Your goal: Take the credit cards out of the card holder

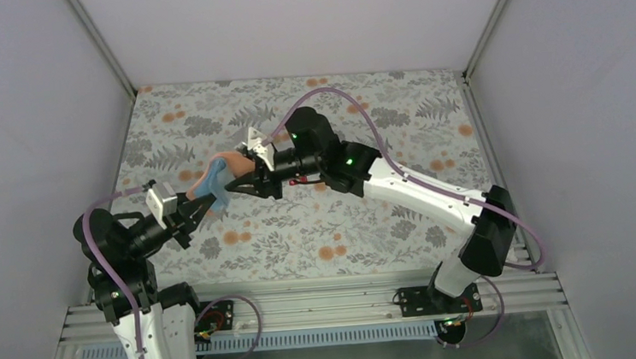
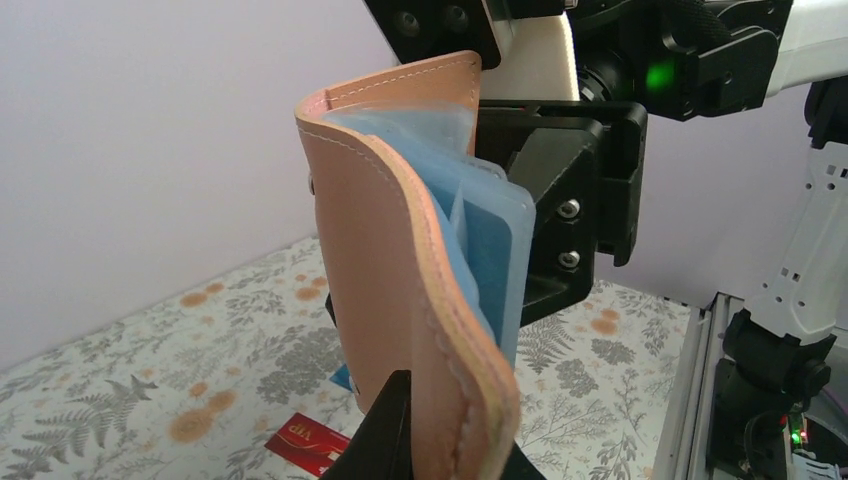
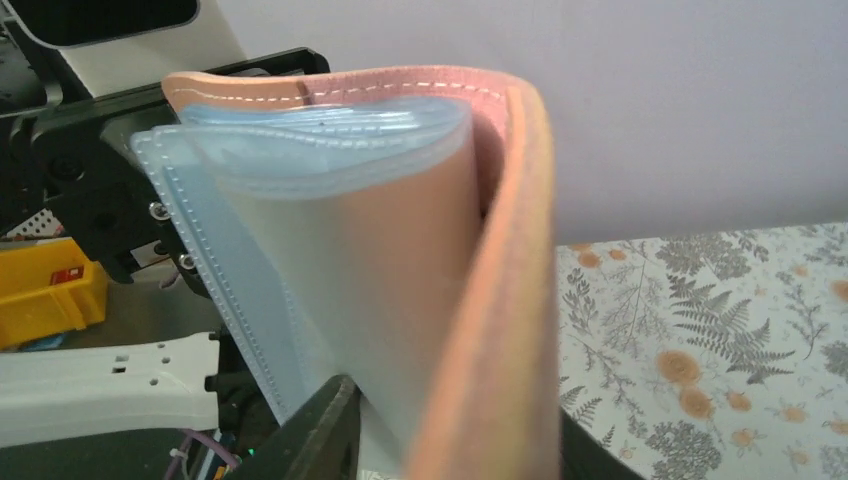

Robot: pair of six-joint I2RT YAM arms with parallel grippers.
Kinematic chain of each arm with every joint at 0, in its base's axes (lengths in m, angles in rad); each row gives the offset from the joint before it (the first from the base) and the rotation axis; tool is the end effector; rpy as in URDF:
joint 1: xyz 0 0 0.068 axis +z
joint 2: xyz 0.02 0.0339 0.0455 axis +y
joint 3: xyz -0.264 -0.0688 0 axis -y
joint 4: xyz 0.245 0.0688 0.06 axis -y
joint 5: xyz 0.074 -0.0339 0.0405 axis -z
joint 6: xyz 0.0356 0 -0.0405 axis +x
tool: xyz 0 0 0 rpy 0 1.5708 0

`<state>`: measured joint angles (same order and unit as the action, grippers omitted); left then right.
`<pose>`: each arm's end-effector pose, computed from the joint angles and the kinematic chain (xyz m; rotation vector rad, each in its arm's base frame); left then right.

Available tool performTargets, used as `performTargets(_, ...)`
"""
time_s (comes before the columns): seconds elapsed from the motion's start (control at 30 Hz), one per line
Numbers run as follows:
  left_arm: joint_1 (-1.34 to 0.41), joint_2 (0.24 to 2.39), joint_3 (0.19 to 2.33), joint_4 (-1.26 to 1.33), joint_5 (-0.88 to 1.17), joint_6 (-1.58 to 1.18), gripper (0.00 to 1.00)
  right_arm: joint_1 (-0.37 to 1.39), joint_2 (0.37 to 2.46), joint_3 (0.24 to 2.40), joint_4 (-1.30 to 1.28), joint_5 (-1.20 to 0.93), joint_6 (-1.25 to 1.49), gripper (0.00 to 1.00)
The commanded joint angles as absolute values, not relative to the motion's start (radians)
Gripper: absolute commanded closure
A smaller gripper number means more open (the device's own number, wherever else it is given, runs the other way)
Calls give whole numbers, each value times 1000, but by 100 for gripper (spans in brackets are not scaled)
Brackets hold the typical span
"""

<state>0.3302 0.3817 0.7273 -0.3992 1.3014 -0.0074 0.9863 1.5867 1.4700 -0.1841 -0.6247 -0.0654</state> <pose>0.0760 -0.0102 0.3468 0.7241 1.4754 -0.7985 0.1883 0.3224 0.3781 -1.3744 1.4477 1.1976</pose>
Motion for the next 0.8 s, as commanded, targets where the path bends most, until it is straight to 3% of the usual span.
performTargets(0.0, 327, 377, 725, -405, 1403, 29, 92, 999, 1608, 1522, -173, -622, -49, 67)
performTargets(0.27, 328, 378, 744, -488, 1470, 119, 75, 989, 1600, 1515, -196, -620, -49, 95)
performTargets(0.43, 327, 379, 749, -513, 1473, 144, 56, 979, 1592, 1500, -200, -630, -24, 96)
performTargets(0.5, 328, 375, 744, -489, 1439, 128, 55, 979, 1589, 1500, -199, -642, -21, 96)
performTargets(0.53, 328, 373, 738, -471, 1412, 109, 56, 980, 1588, 1501, -203, -639, -22, 96)
performTargets(0.7, 327, 375, 726, -409, 1356, 32, 91, 976, 1565, 1493, -226, -660, -60, 96)
performTargets(0.77, 328, 372, 723, -409, 1358, 31, 97, 969, 1554, 1482, -245, -694, -94, 96)
